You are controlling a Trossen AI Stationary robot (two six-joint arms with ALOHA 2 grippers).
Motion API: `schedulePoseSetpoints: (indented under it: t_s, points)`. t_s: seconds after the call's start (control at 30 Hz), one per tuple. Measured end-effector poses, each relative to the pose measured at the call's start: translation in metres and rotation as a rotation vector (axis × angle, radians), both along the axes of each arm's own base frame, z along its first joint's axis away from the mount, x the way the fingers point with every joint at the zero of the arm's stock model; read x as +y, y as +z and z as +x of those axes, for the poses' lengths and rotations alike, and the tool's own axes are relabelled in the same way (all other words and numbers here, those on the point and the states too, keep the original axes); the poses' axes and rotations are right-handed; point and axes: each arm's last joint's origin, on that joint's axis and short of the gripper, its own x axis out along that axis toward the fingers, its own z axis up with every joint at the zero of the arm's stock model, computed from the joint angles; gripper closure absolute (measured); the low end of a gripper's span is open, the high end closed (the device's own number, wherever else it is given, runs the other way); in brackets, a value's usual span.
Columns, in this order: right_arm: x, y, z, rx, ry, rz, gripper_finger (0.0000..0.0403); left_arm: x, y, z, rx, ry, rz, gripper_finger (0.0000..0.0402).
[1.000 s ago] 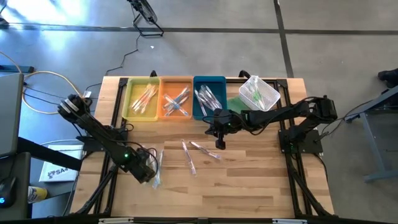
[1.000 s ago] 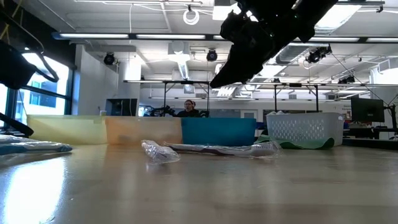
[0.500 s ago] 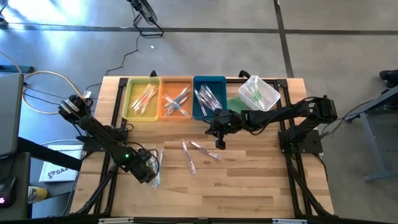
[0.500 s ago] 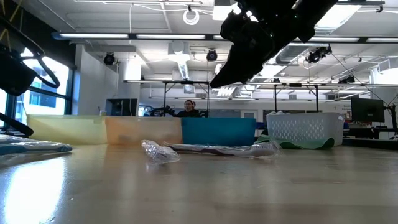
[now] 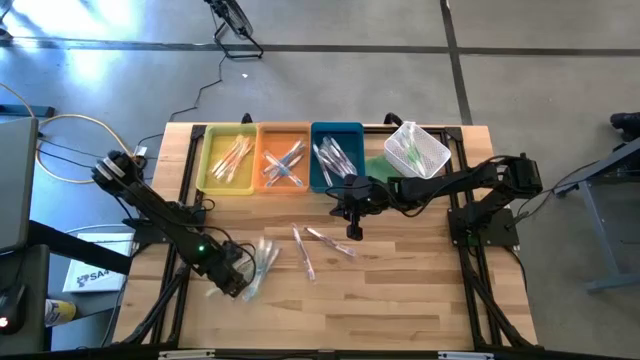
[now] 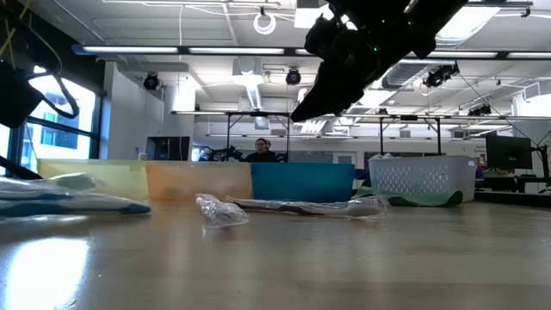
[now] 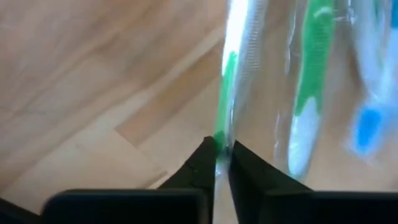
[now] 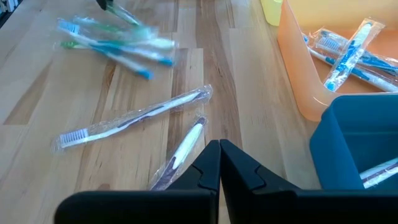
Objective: Pick & Place Toothbrushes
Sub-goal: Put the green toothbrush into the white bin
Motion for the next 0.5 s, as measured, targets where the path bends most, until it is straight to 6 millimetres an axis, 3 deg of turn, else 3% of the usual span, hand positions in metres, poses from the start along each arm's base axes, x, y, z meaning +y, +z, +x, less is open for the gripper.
schedulePoseSetpoints:
  t_s: [0.1,0.5]
  points:
    - [0.000,0.000,0.000,0.000,0.000,0.000,0.0401,0.000,0.005,-0.001,-0.022,-0.024,-0.026,0.0394]
    - [-0.002,0.000,0.000,0.001,-0.047,-0.030,0.0401,0.010,0.026,-0.004,-0.232,-0.070,0.058,0.0401]
